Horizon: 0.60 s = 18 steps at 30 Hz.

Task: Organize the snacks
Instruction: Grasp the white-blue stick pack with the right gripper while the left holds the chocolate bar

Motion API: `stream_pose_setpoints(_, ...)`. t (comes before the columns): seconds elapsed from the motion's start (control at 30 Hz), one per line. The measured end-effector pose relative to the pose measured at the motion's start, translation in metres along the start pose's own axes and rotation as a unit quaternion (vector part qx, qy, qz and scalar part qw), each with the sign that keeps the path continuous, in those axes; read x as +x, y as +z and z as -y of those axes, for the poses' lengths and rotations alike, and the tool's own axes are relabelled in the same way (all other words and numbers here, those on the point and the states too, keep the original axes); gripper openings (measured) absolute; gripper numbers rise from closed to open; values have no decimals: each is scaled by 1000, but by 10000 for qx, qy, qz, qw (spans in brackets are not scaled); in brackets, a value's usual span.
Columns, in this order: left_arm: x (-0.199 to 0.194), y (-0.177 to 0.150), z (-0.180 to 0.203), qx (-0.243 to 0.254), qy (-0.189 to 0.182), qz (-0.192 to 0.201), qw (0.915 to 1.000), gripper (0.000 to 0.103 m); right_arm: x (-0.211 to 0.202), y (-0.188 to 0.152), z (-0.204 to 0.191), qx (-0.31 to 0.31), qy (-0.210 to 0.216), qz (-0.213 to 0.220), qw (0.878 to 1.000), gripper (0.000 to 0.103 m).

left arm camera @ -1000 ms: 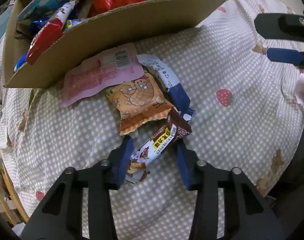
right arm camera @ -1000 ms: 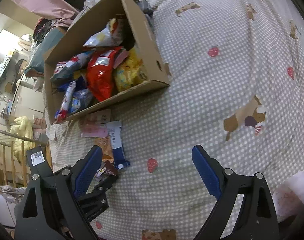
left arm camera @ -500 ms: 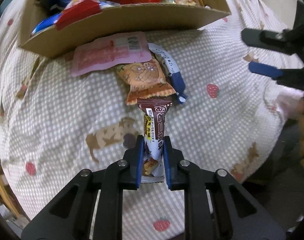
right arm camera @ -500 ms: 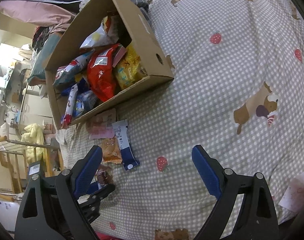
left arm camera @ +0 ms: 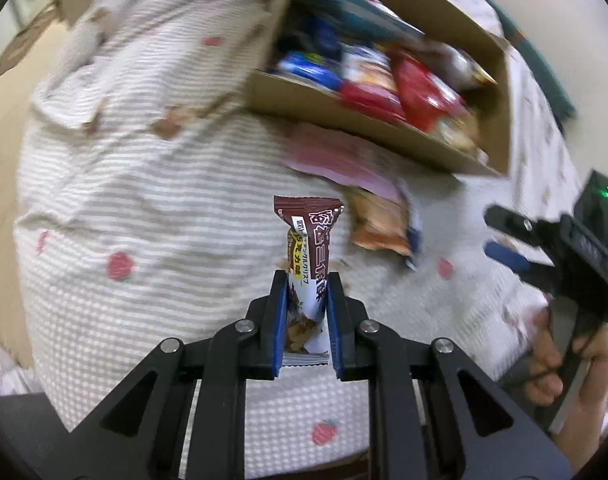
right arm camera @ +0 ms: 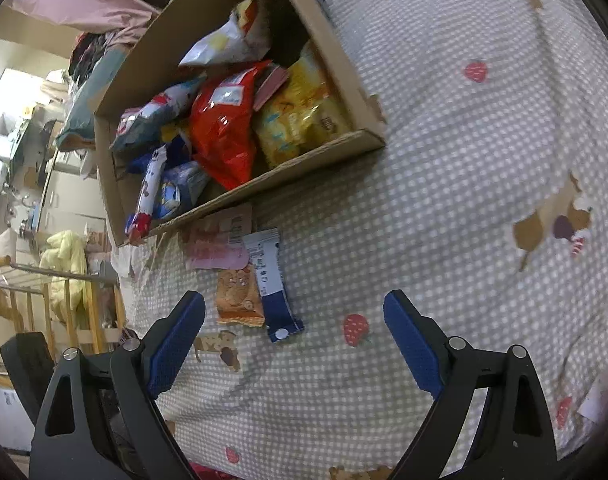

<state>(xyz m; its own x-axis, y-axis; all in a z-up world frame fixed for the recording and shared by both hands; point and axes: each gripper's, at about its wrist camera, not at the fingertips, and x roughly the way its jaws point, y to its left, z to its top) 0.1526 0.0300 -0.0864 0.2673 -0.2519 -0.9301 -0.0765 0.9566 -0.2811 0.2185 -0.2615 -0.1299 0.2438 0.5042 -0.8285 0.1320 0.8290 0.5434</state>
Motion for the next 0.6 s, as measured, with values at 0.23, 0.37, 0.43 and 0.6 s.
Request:
stream_pose_setpoints(0.23,3,3,5,80,475,168,9987,15,38,4,-26,-606,-263,-383,9971,54)
stream_pose_setpoints(0.37,16,5,15,128,481,108,9987,15,51,3,-33,-771,-354,-489,9952,42)
stream_pose_setpoints(0.43,21,6,19,140,459,98,9988,15,56,4,-33,-777,-345,-523,9950,38)
stream_pose_setpoints(0.6,19,6,25,228,421,121,9988,15,76,4,-29,-756,-517,-654,9936,37)
